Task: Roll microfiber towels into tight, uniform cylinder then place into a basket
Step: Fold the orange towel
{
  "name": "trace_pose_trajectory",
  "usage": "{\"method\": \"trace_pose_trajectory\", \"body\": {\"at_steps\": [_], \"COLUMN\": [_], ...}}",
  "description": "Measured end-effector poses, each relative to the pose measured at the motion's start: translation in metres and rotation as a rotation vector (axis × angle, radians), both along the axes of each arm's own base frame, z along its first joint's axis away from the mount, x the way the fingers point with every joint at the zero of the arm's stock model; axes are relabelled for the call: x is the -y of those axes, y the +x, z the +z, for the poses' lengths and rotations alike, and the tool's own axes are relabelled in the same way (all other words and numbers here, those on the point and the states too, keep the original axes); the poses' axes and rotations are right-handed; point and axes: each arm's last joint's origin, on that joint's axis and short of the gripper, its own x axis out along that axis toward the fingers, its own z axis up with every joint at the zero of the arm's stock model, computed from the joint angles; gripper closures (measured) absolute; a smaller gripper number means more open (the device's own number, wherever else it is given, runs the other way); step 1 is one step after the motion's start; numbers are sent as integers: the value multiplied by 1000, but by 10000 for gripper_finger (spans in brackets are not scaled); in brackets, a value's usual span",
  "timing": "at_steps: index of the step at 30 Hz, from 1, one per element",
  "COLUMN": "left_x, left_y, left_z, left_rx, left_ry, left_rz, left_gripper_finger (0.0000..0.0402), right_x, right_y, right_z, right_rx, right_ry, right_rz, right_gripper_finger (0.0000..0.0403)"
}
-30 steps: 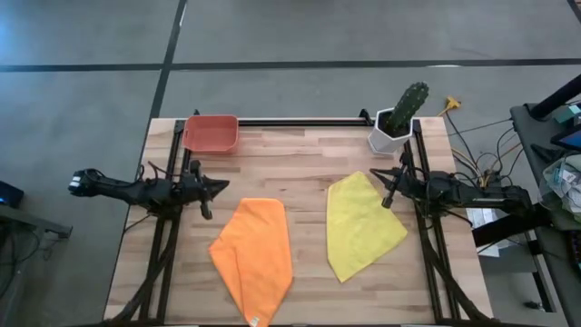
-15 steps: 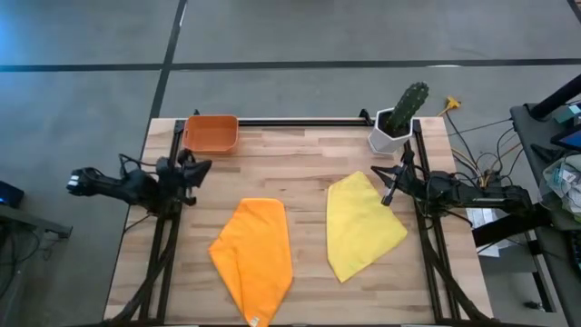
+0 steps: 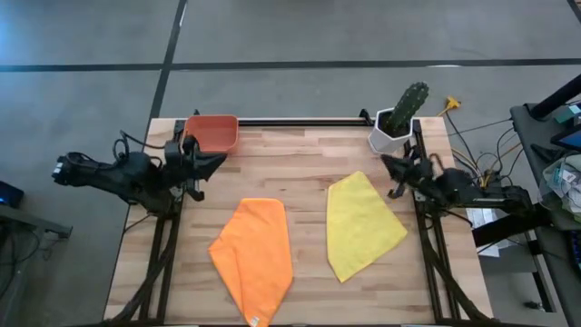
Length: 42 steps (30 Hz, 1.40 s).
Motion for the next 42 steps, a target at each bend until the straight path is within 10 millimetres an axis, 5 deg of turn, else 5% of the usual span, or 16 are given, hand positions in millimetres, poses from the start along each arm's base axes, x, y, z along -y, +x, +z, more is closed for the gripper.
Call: {"method": "trace_pose_trajectory", "body": {"at_steps": [10,18,28,32,42], "left_x": [3,-1,-5,-5,-2], "left_y": [15,20,-4,-11,-34], "left_z": [39,34,43,38,45], "left_rx": [302,227,331,157,-529], "left_ry": [-62,-38,-128,-82,-86], "left_rz": [2,235,159,95,-188], "left_gripper_finger": [402,402,402,402,402], "right_x": [0,1,4,5,7], "right_y": [-2,4,75,109,166], "right_z": [11,64,146,169,255], "right_rx": [221,180,-304,-423,-265], "right_ry": [260,141,212,304,424], "right_rz": [121,55,21,20,60], "right_gripper_finger": [394,394,394,394,394]}}
